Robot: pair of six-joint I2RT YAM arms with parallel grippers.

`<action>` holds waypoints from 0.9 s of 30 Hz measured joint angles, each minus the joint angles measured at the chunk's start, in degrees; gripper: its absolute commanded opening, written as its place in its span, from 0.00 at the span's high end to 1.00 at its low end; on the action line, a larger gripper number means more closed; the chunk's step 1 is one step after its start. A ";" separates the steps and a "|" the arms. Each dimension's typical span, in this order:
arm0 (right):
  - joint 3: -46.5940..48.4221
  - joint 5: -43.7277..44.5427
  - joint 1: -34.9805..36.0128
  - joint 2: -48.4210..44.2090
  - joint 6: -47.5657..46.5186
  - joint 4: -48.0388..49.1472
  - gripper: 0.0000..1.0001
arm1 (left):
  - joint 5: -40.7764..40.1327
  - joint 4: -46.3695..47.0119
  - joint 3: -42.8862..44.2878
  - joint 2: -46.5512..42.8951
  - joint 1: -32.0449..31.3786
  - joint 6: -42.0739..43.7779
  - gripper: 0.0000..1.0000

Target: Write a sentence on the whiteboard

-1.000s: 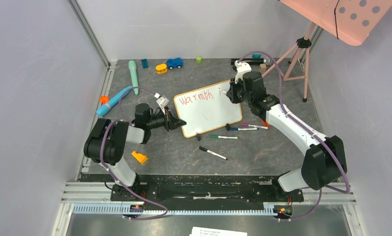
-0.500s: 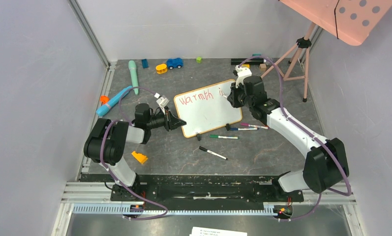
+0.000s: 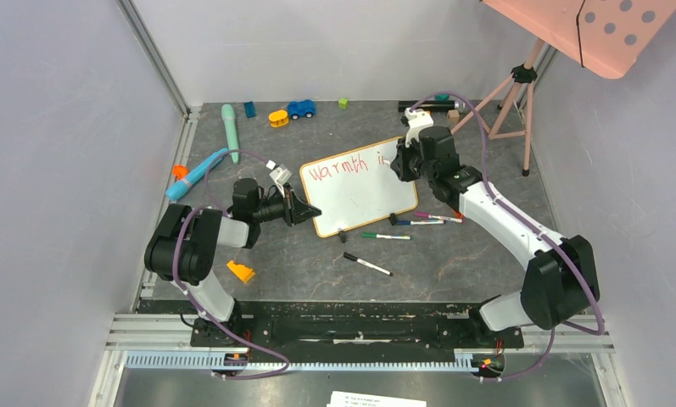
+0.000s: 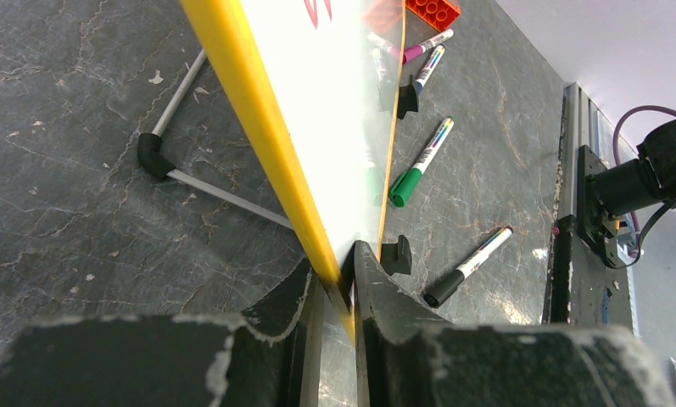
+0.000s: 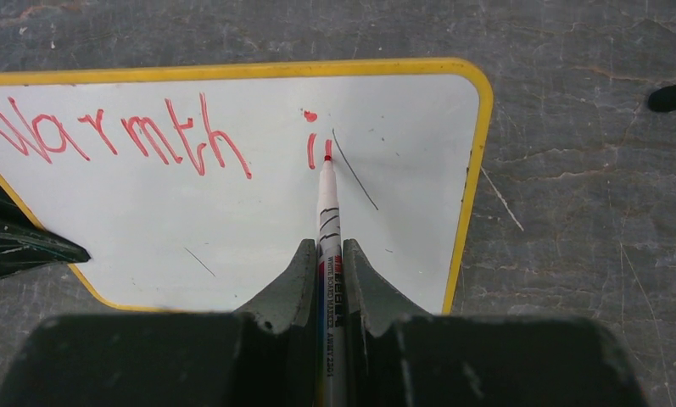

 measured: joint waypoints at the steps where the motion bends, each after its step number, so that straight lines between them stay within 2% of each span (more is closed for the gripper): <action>1: 0.44 -0.02 0.00 0.26 0.00 -0.02 1.00 | -0.02 0.00 0.00 0.00 0.00 0.00 0.91; 9: 3.56 0.48 -0.11 1.73 -0.02 -0.39 1.00 | -0.02 0.00 0.00 0.00 0.00 0.00 0.92; 27: 3.85 1.38 -1.16 1.81 0.00 -0.76 1.00 | -0.04 0.02 0.00 0.00 0.00 0.00 0.92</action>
